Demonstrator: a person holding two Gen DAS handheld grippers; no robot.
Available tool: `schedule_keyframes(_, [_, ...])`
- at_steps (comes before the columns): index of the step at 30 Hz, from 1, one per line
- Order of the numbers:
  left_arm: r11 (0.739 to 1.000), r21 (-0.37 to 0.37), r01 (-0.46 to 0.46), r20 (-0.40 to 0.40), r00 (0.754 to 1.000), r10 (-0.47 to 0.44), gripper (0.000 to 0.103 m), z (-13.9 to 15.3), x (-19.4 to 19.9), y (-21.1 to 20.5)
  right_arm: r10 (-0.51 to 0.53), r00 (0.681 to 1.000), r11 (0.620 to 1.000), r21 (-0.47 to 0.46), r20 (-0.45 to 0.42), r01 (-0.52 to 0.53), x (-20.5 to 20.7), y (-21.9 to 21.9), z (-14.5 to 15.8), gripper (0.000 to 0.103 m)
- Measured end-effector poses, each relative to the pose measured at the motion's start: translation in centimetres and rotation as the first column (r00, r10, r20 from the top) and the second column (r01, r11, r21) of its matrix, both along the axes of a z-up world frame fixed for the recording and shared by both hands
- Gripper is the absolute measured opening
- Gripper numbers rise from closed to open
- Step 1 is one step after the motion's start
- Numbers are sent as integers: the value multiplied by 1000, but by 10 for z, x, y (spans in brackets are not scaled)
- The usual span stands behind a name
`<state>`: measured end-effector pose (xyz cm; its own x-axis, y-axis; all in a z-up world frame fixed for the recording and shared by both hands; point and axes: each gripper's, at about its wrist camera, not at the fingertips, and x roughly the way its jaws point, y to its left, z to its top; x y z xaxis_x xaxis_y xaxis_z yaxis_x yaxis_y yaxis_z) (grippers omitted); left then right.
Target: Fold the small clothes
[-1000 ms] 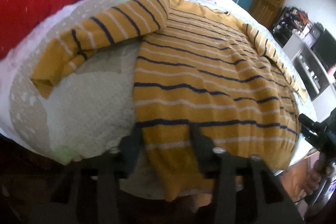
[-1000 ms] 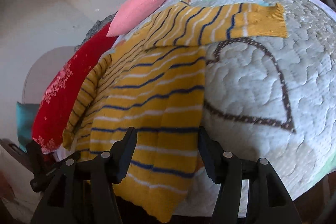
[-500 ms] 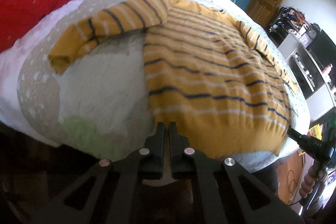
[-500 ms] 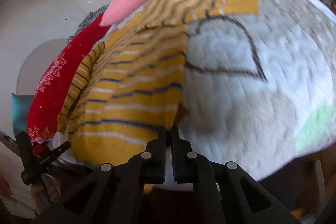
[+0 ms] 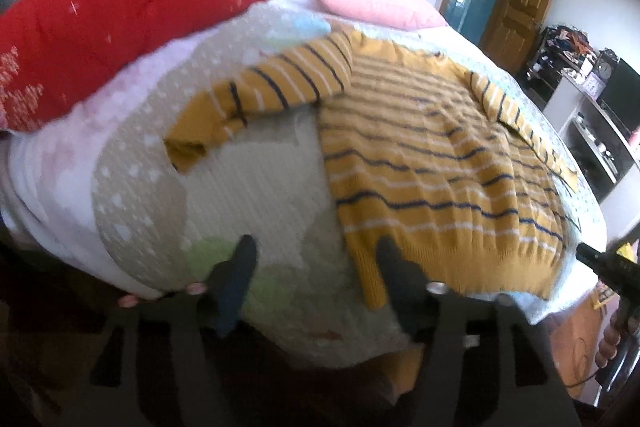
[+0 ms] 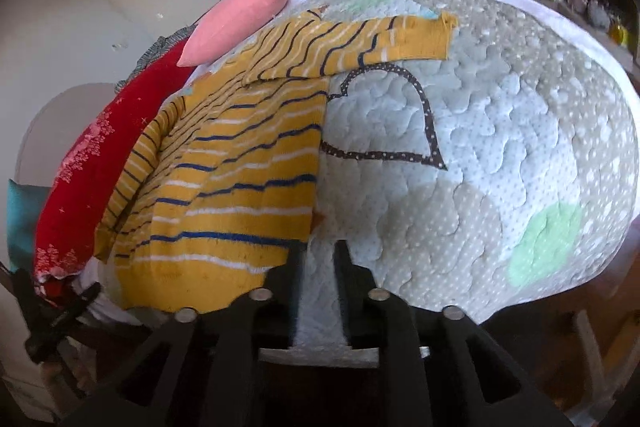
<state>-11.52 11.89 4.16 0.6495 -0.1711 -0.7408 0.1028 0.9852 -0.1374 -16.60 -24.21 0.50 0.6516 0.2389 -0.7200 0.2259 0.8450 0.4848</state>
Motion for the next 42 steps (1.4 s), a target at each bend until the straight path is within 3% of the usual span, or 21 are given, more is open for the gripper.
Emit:
schedule_keyframes(3, [1000, 0, -12, 42, 999, 12, 77, 7, 2, 3, -1, 1000, 1000, -6, -10, 1, 5, 3, -3, 27])
schedule_keyframes(11, [997, -61, -44, -20, 999, 43, 77, -1, 22, 23, -7, 1000, 996, -85, -8, 7, 25, 7, 2, 31])
schedule_keyframes(16, [996, -48, -77, -8, 997, 77, 77, -2, 28, 31, -11, 1000, 988, -154, 21, 14, 44, 10, 15, 48])
schedule_keyframes(29, [991, -25, -134, -13, 991, 134, 77, -5, 51, 55, 10, 999, 964, -266, 41, 1, 138, 36, 8, 50])
schedule_keyframes(38, [987, -8, -160, -33, 987, 160, 77, -12, 69, 66, 38, 997, 914, -405, 67, -7, 178, 60, -8, 82])
schedule_keyframes(42, [986, -37, -162, -33, 986, 161, 77, -11, 86, 66, 84, 993, 930, -364, 88, -47, 178, 57, -10, 93])
